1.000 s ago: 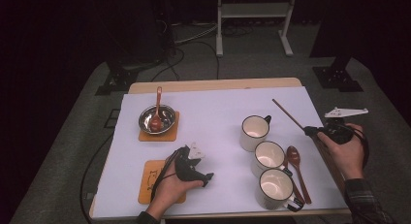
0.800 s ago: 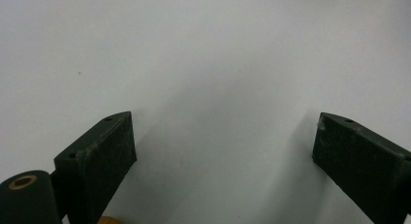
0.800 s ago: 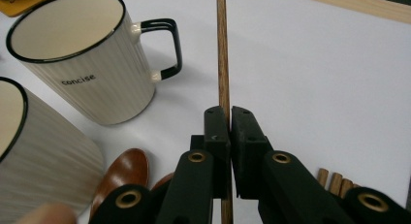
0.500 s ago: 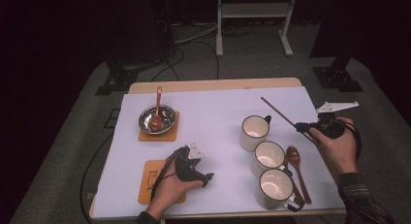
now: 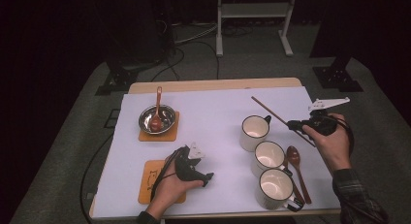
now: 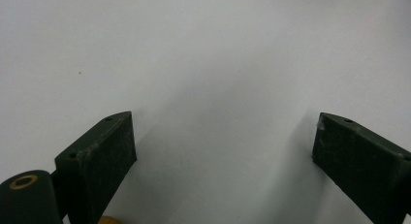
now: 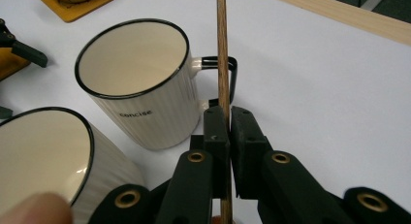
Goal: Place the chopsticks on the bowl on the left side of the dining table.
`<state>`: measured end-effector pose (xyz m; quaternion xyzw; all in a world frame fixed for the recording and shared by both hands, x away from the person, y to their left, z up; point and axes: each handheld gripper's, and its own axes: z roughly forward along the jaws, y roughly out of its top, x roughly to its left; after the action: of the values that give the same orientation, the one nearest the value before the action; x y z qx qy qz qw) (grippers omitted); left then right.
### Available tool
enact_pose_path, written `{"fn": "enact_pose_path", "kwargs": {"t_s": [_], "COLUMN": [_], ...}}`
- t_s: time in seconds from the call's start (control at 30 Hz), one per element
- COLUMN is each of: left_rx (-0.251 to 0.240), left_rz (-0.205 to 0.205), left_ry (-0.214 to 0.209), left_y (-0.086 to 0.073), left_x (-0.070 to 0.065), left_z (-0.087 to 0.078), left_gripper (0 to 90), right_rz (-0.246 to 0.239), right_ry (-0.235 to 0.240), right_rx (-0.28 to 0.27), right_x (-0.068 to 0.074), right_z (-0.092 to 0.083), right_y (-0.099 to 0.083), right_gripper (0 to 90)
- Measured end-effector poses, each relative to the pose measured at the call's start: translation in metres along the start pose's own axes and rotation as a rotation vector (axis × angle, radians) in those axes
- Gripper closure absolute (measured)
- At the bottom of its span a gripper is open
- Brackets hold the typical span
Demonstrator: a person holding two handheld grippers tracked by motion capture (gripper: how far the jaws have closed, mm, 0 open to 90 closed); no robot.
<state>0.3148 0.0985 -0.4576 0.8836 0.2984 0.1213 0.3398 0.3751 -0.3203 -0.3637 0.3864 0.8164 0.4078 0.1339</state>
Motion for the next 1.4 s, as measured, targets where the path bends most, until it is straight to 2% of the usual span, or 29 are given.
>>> {"fn": "enact_pose_path", "kwargs": {"t_s": [0.1, 0.2, 0.37, 0.43, 0.5, 0.6, 0.83, 0.97, 1.13, 1.3, 1.4], "left_rx": [0.004, 0.001, -0.01, -0.016, -0.021, -0.013, -0.034, -0.04, -0.056, -0.065, -0.072], "left_rz": [-0.005, -0.01, 0.015, 0.028, 0.037, 0.049, 0.061, 0.088, 0.106, 0.128, 0.127], "left_ry": [-0.003, -0.028, -0.035, -0.043, -0.044, -0.068, -0.115, -0.142, -0.142, -0.158, -0.164], "left_y": [0.002, 0.005, 0.014, 0.017, 0.02, 0.024, 0.034, 0.042, 0.054, 0.064, 0.068], "left_x": [0.001, 0.004, 0.007, 0.008, 0.01, 0.013, 0.019, 0.023, 0.029, 0.039, 0.043], "left_z": [-0.002, -0.004, -0.011, -0.014, -0.017, -0.023, -0.036, -0.041, -0.049, -0.057, -0.062], "left_gripper": [9.7, 12.1, 14.6, 19.6, 20.3, 24.8, 31.3, 35.5, 37.2, 42.5, 44.6], "right_rz": [-0.005, -0.014, -0.034, -0.043, -0.052, -0.067, -0.086, -0.104, -0.119, -0.139, -0.148], "right_ry": [0.012, 0.018, 0.038, 0.044, 0.056, 0.067, 0.09, 0.106, 0.119, 0.143, 0.159], "right_rx": [-0.005, -0.006, -0.006, -0.007, -0.005, 0.007, 0.008, 0.01, 0.016, 0.02, 0.023], "right_x": [0.002, 0.003, 0.005, 0.005, 0.006, 0.007, 0.008, 0.01, 0.012, 0.015, 0.018], "right_z": [0.0, 0.0, 0.001, 0.001, 0.002, 0.003, 0.007, 0.008, 0.011, 0.015, 0.018], "right_y": [0.004, 0.009, 0.015, 0.016, 0.018, 0.022, 0.028, 0.032, 0.038, 0.044, 0.047], "right_gripper": [85.2, 85.2, 85.2, 85.2, 85.2, 85.2, 85.2, 85.2, 85.2, 85.2, 85.2]}}
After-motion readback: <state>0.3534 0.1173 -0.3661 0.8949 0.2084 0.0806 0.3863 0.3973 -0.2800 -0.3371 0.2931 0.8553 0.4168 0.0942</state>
